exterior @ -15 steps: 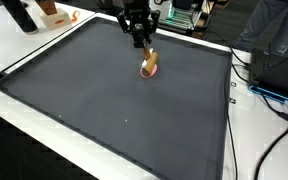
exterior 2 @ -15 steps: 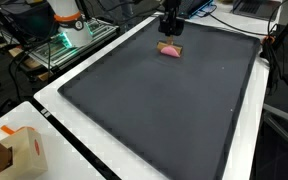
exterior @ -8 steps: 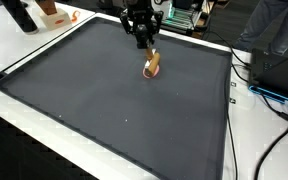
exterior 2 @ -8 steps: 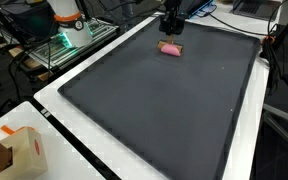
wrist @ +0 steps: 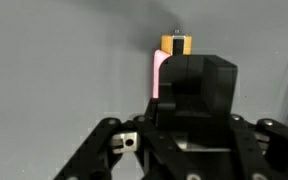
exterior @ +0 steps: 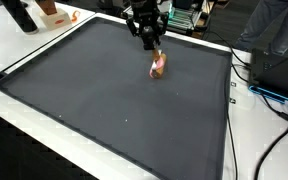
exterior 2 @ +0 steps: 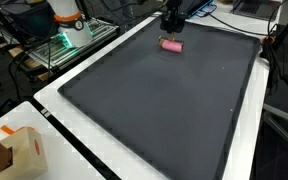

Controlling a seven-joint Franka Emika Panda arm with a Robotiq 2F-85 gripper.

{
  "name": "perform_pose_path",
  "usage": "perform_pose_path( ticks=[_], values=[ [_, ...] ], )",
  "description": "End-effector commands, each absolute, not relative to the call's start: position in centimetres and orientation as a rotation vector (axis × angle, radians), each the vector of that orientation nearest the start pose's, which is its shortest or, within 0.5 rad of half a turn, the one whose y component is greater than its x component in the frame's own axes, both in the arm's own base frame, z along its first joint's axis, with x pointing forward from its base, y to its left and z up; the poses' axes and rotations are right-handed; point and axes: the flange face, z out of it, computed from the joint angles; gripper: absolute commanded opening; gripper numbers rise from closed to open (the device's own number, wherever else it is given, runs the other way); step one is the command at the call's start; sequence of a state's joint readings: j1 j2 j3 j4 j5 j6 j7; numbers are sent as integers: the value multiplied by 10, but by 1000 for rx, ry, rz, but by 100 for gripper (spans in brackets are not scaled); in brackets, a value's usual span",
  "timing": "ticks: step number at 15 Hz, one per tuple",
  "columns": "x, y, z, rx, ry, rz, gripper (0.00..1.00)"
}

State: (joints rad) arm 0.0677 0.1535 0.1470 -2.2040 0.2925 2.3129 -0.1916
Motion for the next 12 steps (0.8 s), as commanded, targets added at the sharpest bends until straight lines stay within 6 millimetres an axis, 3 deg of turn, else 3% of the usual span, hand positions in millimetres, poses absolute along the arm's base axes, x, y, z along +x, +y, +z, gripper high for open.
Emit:
perform_pose_path(
  ticks=[1, 12],
  values=[
    [514, 131, 255, -2877, -308, 234, 24],
    [521, 123, 254, -2990, -282, 170, 24]
  ],
)
